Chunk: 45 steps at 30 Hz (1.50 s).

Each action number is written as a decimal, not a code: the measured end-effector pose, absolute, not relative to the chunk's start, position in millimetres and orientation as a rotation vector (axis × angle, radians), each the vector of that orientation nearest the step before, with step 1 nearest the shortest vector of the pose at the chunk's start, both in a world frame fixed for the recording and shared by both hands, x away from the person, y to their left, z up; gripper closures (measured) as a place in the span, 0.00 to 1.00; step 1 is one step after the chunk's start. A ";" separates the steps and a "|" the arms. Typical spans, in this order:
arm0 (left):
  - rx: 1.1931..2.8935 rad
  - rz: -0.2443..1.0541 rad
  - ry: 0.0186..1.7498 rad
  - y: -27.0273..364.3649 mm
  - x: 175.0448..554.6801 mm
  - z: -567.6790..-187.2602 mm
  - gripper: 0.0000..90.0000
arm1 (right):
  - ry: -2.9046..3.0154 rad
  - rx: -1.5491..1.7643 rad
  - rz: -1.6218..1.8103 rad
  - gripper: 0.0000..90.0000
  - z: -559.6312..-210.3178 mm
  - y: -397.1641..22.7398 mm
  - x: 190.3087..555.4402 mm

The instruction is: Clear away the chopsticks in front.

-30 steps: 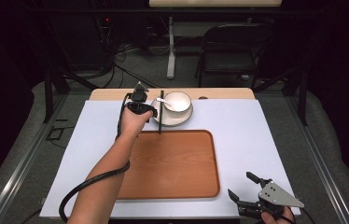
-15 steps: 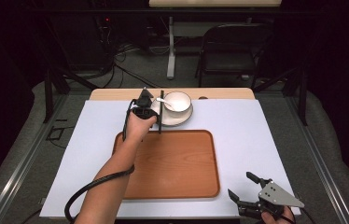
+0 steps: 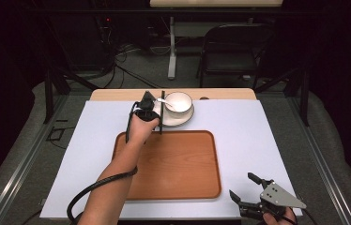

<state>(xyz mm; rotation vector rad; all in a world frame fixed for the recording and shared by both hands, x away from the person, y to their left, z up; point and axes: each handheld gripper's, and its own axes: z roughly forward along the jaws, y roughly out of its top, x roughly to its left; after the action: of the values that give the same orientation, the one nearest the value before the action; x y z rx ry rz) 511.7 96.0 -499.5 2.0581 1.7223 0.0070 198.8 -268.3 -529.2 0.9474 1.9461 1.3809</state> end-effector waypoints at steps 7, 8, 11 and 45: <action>2.062 0.000 1.735 95.6 513.1 -500.1 0.83 | 1.944 0.949 1.384 0.16 -529.1 -268.3 198.6; 2.057 0.001 1.744 95.8 513.4 -500.1 0.83 | 1.944 0.949 1.383 0.16 -529.1 -268.3 198.6; 2.064 -0.005 1.766 98.3 515.6 -499.8 0.85 | 1.943 0.947 1.383 0.16 -529.1 -268.2 198.5; 2.037 -0.032 1.865 140.3 513.3 -483.2 0.96 | 1.941 0.949 1.387 0.16 -529.2 -268.6 198.4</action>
<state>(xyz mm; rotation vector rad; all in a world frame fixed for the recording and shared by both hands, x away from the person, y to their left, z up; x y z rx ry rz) 513.3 140.3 -483.2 2.0369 1.8647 -0.0322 198.4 -268.6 -529.2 0.9490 1.9409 1.3874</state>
